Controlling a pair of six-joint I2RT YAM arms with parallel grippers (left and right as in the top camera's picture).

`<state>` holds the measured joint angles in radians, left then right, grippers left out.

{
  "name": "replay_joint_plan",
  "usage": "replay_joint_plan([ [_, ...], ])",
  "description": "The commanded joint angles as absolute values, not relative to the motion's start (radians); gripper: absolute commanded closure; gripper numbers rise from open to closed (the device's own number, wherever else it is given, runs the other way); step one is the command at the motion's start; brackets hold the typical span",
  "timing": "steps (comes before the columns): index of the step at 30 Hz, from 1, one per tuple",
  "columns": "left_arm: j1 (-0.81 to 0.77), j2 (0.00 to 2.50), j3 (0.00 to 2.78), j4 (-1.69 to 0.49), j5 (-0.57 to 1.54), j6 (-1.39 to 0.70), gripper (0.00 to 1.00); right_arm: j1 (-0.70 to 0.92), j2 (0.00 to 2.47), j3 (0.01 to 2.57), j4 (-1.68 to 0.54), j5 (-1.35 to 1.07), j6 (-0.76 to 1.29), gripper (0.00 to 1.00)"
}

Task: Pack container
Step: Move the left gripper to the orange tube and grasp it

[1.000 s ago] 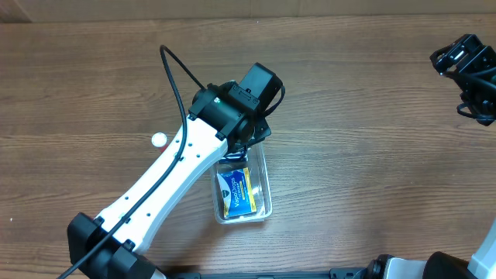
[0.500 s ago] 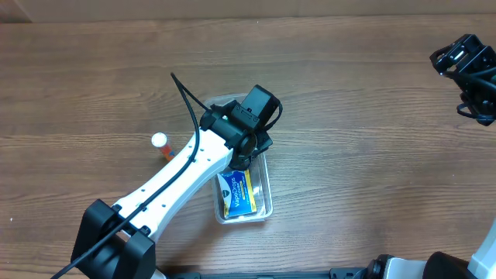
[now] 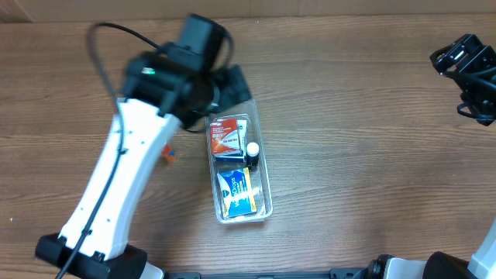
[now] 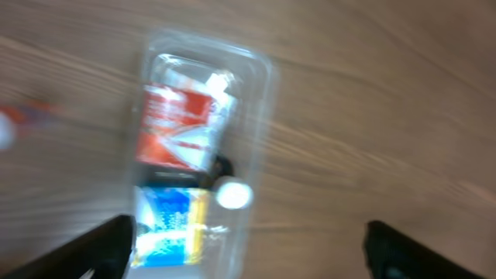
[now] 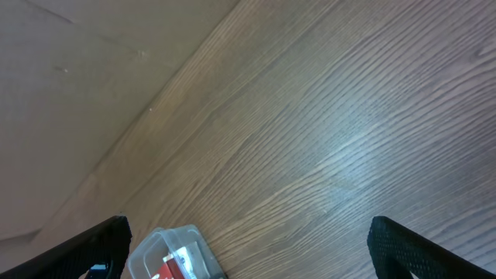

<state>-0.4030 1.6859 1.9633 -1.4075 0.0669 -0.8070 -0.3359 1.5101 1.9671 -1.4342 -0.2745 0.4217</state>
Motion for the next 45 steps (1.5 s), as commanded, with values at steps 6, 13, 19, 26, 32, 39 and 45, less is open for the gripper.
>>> replay_joint_plan([
  [6, -0.113, 1.689, 1.887, -1.580, -0.081, -0.374, 0.00, -0.338, 1.498, 1.969, -1.431, -0.282, 0.419, 0.00],
  [13, 0.001, 1.689, 1.570, -1.410, 0.035, -0.196, 0.00, -0.338, 1.498, 1.969, -1.431, -0.282, 0.419, 0.00],
  [19, 0.008, 1.689, 1.417, -1.248, 0.033, -0.140, 0.00, -0.338, 1.498, 1.969, -1.431, -0.282, 0.418, 0.00],
  [26, 0.006, 1.689, 1.408, -1.258, 0.034, -0.141, 0.21, -0.338, 1.498, 1.969, -1.431, -0.282, 0.419, 0.00],
  [32, 0.006, 1.693, 1.402, -1.240, 0.034, -0.126, 0.31, -0.338, 1.498, 1.969, -1.431, -0.282, 0.419, 0.00],
  [39, 0.006, 1.694, 1.342, -1.198, 0.034, -0.110, 0.42, -0.338, 1.498, 1.969, -1.431, -0.282, 0.419, 0.00],
  [45, 0.006, 1.694, 1.383, -1.221, 0.022, -0.113, 0.80, -0.338, 1.498, 1.969, -1.431, -0.282, 0.419, 0.00],
])
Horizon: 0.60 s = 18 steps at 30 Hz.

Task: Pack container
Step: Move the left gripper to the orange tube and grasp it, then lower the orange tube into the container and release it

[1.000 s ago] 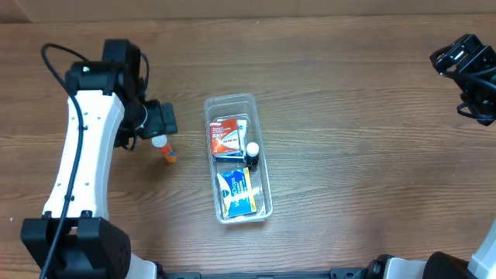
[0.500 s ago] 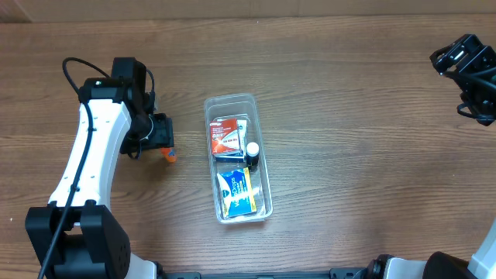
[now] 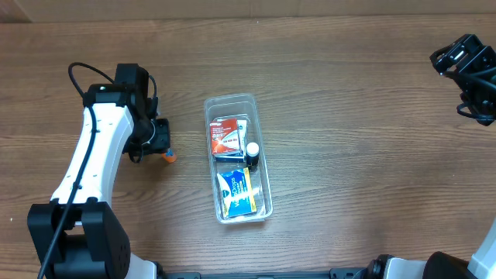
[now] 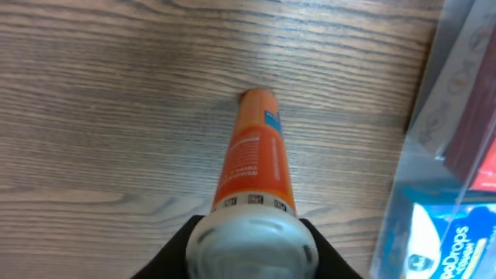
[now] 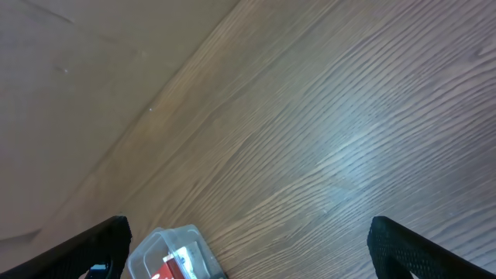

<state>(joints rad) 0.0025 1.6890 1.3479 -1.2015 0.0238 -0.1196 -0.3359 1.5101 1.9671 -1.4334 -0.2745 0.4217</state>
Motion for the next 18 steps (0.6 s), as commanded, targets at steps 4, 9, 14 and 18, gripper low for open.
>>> replay_joint_plan([
  [4, -0.028, 1.692, 1.702, -1.446, 0.028, -0.132, 0.84, -0.338, 1.498, 1.969, -1.431, -0.282, 0.419, 0.00],
  [9, -0.142, 1.692, 2.035, -1.601, 0.073, -0.179, 0.83, -0.338, 1.498, 1.969, -1.431, -0.282, 0.419, 0.00],
  [14, -0.295, 1.692, 2.148, -1.583, 0.071, -0.229, 0.82, -0.338, 1.498, 1.969, -1.431, -0.282, 0.419, 0.00],
  [18, -0.398, 1.703, 2.107, -1.477, 0.058, -0.253, 0.82, -0.338, 1.498, 1.969, -1.431, -0.282, 0.419, 0.00],
])
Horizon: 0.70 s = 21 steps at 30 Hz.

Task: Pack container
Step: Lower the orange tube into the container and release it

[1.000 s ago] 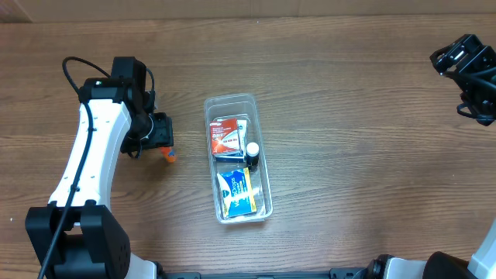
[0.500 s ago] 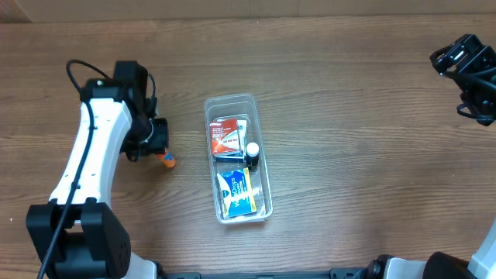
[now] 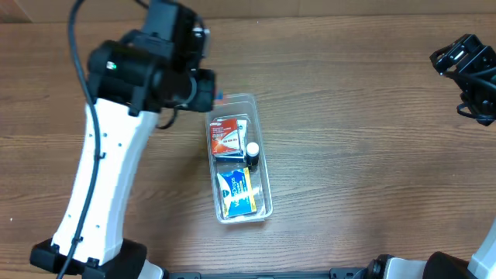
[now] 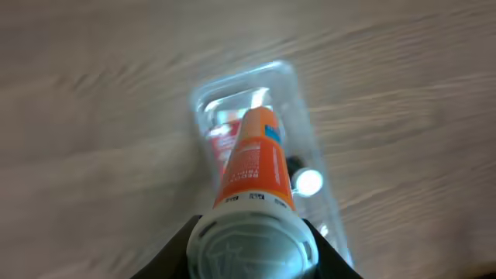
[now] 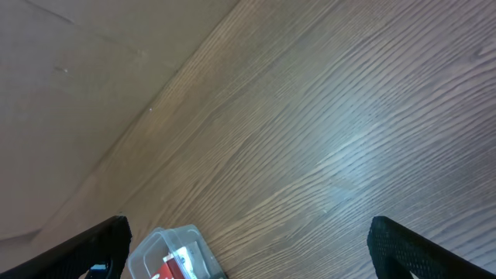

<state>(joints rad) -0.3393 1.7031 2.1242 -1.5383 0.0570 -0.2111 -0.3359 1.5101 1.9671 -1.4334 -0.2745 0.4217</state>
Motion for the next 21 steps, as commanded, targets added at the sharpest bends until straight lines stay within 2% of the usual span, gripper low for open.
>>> replay_joint_plan([
  [1, -0.434, 1.719, 2.083, -1.444, 0.034, -0.268, 0.81, -0.338, 1.498, 1.969, -1.431, -0.282, 0.419, 0.00],
  [12, -0.534, 1.954, 2.004, -1.379, -0.014, -0.321, 0.85, -0.338, 1.498, 1.969, -1.431, -0.282, 0.418, 0.00],
  [21, -0.545, 2.010, 2.004, -1.368, -0.032, -0.322, 0.83, -0.338, 1.498, 1.969, -1.431, -0.282, 0.419, 0.00],
])
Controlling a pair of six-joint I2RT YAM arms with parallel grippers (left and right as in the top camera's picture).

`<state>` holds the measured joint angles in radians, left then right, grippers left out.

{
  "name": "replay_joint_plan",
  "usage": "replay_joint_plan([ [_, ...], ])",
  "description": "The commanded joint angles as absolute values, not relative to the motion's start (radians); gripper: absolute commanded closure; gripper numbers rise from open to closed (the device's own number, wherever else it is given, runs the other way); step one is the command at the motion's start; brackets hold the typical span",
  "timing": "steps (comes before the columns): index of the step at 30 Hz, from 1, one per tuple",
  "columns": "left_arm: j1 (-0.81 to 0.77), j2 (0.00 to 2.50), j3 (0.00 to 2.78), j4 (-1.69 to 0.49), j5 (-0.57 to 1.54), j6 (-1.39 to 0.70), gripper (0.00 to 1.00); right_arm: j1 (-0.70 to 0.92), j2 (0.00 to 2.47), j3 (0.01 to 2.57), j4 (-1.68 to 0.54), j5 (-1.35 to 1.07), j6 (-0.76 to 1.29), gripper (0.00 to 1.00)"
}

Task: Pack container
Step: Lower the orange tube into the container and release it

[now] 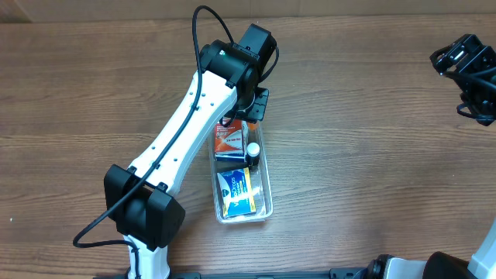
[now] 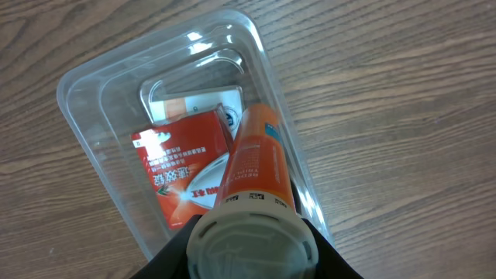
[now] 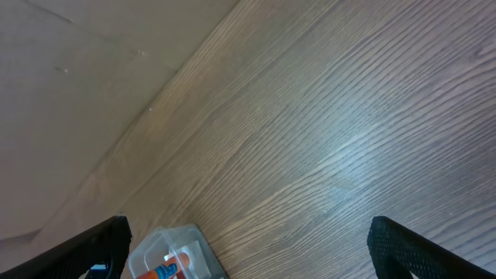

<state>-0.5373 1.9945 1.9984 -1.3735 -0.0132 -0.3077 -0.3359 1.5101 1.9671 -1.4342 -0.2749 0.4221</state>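
Observation:
The clear plastic container [image 1: 263, 205] lies lengthwise in the middle of the table, holding a red box [image 1: 229, 139], a small white-capped bottle [image 1: 253, 149] and a blue box [image 1: 237, 191]. My left gripper [image 1: 246, 116] is over the container's far end, shut on an orange tube [image 2: 254, 159] with a grey cap, which points down into the container [image 2: 93, 85] beside the red box [image 2: 182, 174]. My right gripper [image 1: 471, 66] stands open at the far right, nothing between its fingers; its view catches the container [image 3: 180, 236] and orange tube [image 3: 164, 271] at the bottom edge.
Bare wooden table surrounds the container on all sides. The left arm stretches diagonally from the front left across to the container's far end.
My left gripper has moved right with the orange tube, from just left of the container's far corner to over its far end, the tube's tip now down inside.
My left gripper was open above the container's far end. Then it was at the table's left, closed around the orange tube lying there. It then held the tube near the container's far left corner, and now holds it tipped into the container. The right arm stayed still.

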Motion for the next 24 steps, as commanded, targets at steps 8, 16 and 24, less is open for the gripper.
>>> replay_joint_plan([
  [8, -0.591, 2.033, 2.003, -1.425, 0.033, -0.322, 0.82, -0.338, 1.498, 1.969, -1.431, -0.282, 0.418, 0.00],
  [16, -0.609, 2.033, 1.863, -1.340, 0.018, -0.323, 0.77, -0.338, 1.498, 1.969, -1.431, -0.282, 0.418, 0.00],
  [24, -0.603, 2.032, 1.894, -1.347, 0.018, -0.322, 0.12, -0.338, 1.498, 1.969, -1.431, -0.282, 0.419, 0.00],
])
